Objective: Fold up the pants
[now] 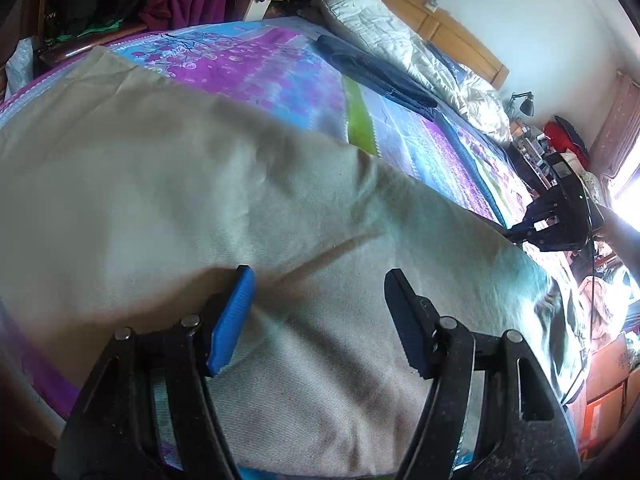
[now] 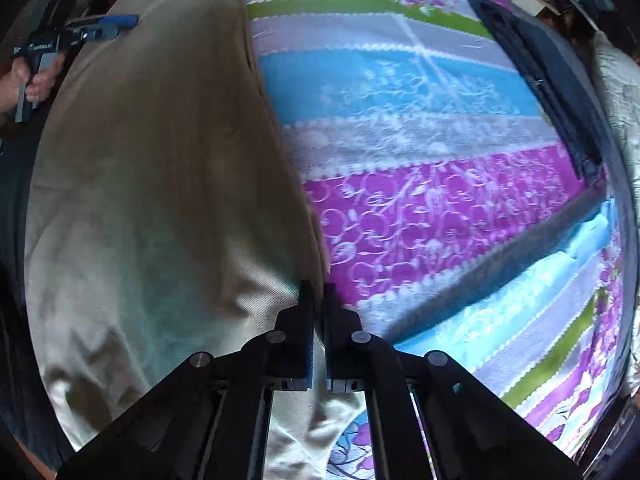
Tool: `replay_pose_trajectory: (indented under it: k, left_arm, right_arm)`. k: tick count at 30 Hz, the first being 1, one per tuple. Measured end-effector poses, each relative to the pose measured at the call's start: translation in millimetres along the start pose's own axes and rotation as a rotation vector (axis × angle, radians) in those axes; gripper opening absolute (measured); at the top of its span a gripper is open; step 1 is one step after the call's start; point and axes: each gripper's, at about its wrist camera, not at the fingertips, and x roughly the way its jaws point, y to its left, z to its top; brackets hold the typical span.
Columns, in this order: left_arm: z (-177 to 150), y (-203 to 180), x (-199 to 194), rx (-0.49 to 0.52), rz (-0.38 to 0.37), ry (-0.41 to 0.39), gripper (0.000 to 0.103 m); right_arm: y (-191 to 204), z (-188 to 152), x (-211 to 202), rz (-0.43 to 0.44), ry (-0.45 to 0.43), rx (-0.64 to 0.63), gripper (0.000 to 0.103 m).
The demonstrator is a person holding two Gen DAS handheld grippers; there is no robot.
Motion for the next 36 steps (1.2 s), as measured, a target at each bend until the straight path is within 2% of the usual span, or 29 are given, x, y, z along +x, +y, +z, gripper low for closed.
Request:
replay_pose_trajectory:
  k: [2,4,6,7,9,11,12,15,17,18,19,20,21,22,23,24,25,27,28,29,31,32,34,35,36]
  left_arm:
    - [0,0,0,-0.003,0.0,-0.001,0.068]
    - [-1,-1,1,0.007,0.003,-0.005,0.069]
    - [-3,-3,1,0.026,-0.001,-0.011,0.073]
    - [-3,-5,2,0.037,0.003,-0.011,0.076]
    - [-3,-10,4,0.066,0.015,-0.008,0.08]
    - [-4,-15,6,0.098,0.033,-0.007,0.083]
    - [-4,-17,6,0.109,0.043,-0.008,0.083]
    - [-4,-16,5,0.114,0.043,-0.011,0.083]
    - [-3,-12,3,0.104,0.028,-0.011,0.077]
    - [-3,-9,1,0.104,0.022,-0.01,0.074]
    - [-2,-5,-1,0.109,0.018,-0.005,0.065]
    - [0,1,-4,0.117,0.02,0.002,0.056]
    - [3,7,-8,0.116,0.028,0.004,0.053]
    - [8,19,-15,0.108,0.053,-0.004,0.052]
    - [15,31,-22,0.097,0.09,-0.021,0.052]
    - [23,46,-28,0.08,0.129,-0.038,0.052]
    - [33,63,-33,0.047,0.151,-0.056,0.052]
    - [57,120,-42,-0.094,0.194,-0.095,0.053]
    - [66,142,-42,-0.13,0.208,-0.101,0.048]
    - [78,165,-43,-0.147,0.238,-0.122,0.029]
    - [95,194,-47,-0.192,0.327,-0.135,0.002]
    - [104,207,-50,-0.235,0.325,-0.135,0.002]
    - [115,216,-67,-0.292,0.486,-0.176,0.004]
    - [115,216,-79,-0.304,0.504,-0.221,0.006]
    - [110,214,-94,-0.325,0.433,-0.272,0.009]
  right_arm:
    - [-27,-14,-7,-0.086,-0.043,0.124,0.0]
    - [-51,-33,3,-0.183,-0.001,0.251,0.0]
    - [-53,-48,9,-0.236,0.025,0.274,0.0]
    - [-53,-52,3,-0.254,0.004,0.303,0.0]
    - [-54,-56,-25,-0.177,-0.145,0.408,0.0]
    - [-46,-55,-53,-0.12,-0.281,0.492,0.016]
    - [-39,-54,-62,-0.08,-0.341,0.518,0.017]
    - [0,-54,-64,0.067,-0.428,0.5,0.017]
    - [25,-68,-42,0.125,-0.382,0.505,0.017]
    - [34,-79,-23,0.124,-0.305,0.534,0.017]
    - [40,-91,-6,0.105,-0.223,0.571,0.015]
    - [41,-105,-6,0.087,-0.253,0.612,0.01]
    - [40,-116,-14,0.033,-0.279,0.676,0.01]
    - [39,-123,-23,-0.065,-0.26,0.744,0.012]
    - [42,-127,-35,-0.147,-0.263,0.8,0.023]
    - [48,-130,-48,-0.178,-0.302,0.835,0.026]
    - [57,-131,-61,-0.152,-0.36,0.842,0.026]
    - [78,-126,-78,-0.14,-0.415,0.82,0.034]
    - [87,-125,-85,-0.161,-0.418,0.814,0.035]
    - [96,-124,-89,-0.173,-0.418,0.817,0.035]
    - [116,-125,-96,-0.185,-0.43,0.849,0.035]
    - [123,-130,-100,-0.197,-0.436,0.873,0.035]
    - [134,-136,-101,-0.213,-0.442,0.927,0.035]
    - [138,-144,-103,-0.218,-0.442,0.954,0.036]
    - [142,-151,-103,-0.225,-0.436,0.97,0.036]
